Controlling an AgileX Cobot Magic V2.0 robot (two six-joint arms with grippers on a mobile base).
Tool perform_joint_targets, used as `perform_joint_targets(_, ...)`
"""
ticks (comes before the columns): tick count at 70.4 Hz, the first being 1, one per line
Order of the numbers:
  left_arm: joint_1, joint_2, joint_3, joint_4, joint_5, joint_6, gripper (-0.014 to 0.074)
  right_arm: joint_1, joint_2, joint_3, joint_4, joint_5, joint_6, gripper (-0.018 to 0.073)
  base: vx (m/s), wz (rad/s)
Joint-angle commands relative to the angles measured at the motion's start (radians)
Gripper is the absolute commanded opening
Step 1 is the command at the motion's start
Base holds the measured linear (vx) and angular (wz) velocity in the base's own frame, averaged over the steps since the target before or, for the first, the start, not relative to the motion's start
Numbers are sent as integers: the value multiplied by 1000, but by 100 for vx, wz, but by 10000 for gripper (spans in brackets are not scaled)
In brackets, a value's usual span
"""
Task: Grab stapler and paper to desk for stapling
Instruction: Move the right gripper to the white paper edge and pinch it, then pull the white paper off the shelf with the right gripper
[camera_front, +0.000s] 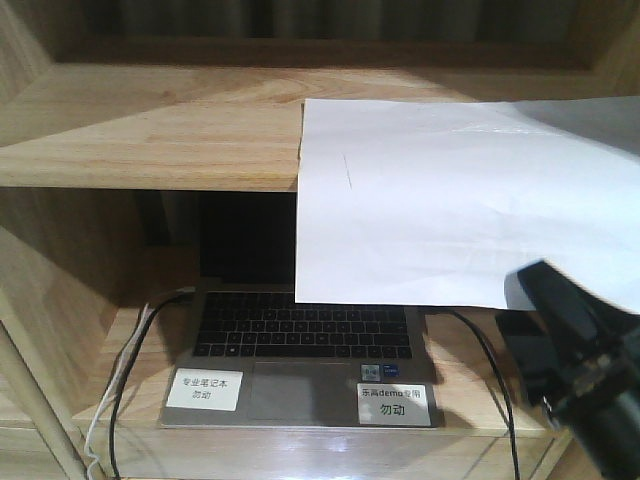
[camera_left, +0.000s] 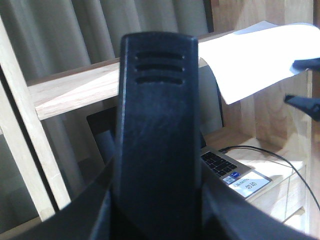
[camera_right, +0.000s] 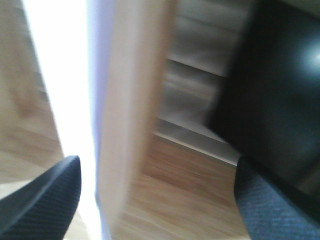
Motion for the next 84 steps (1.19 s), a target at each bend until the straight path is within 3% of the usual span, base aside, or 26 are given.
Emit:
perform_joint_targets(1,-2,18,-19,-15,-114,-1,-6,-1,-6,-67,-24,-197,-46,589,0,0)
perform_joint_targets(14,-2,18,-19,-15,-114,-1,-6,-1,-6,-135,-12,-197,-106,589,0,0)
perform_joint_targets(48,-2,18,-19,-15,-114,-1,-6,-1,-6,-211,-18,-197,-97,561,0,0)
perform_joint_targets(60,-2,18,-19,-15,-114,-1,-6,-1,-6,-211,-19,-197,-59,423,0,0)
perform_joint_targets(75,-2,18,-19,-15,-114,-1,-6,-1,-6,-211,-37,-197,-45,120,0,0)
perform_joint_targets(84,-2,18,-19,-15,-114,-1,-6,-1,-6,-211,-58,-197,-45,-15,0,0)
